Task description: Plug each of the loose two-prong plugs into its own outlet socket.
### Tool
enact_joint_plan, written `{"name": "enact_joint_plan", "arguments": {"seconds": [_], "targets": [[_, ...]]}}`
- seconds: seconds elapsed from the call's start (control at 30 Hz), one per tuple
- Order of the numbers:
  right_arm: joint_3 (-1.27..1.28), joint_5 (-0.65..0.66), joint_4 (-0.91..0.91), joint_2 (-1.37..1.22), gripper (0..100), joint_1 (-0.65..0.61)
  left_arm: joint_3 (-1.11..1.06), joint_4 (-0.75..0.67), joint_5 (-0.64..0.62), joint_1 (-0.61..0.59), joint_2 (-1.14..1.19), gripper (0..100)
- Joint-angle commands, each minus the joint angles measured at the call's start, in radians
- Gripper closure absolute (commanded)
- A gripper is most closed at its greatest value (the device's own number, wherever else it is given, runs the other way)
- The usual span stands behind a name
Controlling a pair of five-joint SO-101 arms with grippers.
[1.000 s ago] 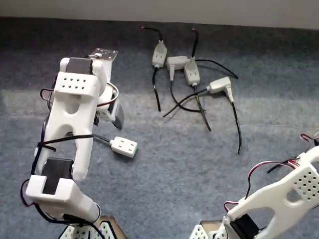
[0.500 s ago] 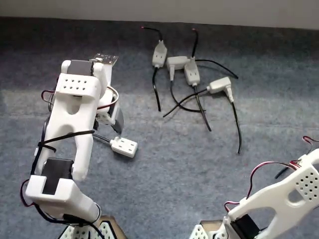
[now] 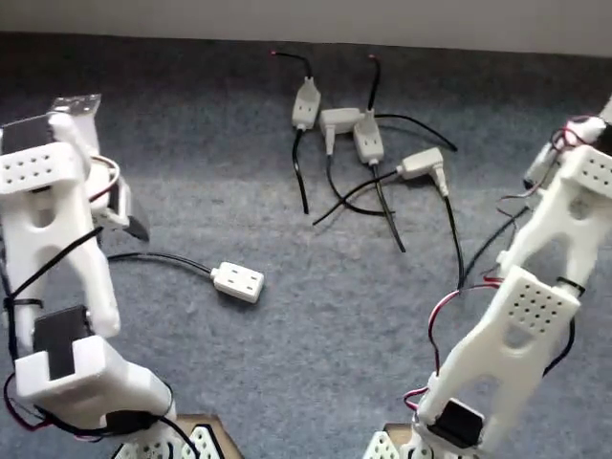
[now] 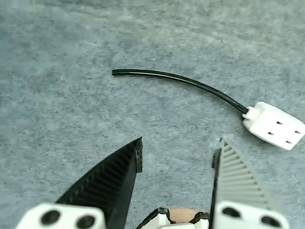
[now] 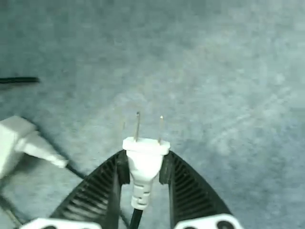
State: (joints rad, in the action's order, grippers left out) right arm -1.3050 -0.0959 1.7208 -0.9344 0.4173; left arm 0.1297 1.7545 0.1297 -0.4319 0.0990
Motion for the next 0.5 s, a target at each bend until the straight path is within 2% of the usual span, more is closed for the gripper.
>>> {"name": "enact_joint_plan", "arguments": {"seconds": [0.0,0.27,0.47], "targets": [[-0.096,-0.107,0.044,0.025,99.2,-0.156,0.033,0.006,0.072,-0.166,-0.033,75],[-0.120,-0.206,0.027,0.022,99.2,-0.670,0.001,-0.008,0.158,-0.343,-0.031,75],[-0.108,-0.339,-0.156,0.012,99.2,-0.958,-0.128,-0.158,0.175,-0.400,-0.031,75]]}}
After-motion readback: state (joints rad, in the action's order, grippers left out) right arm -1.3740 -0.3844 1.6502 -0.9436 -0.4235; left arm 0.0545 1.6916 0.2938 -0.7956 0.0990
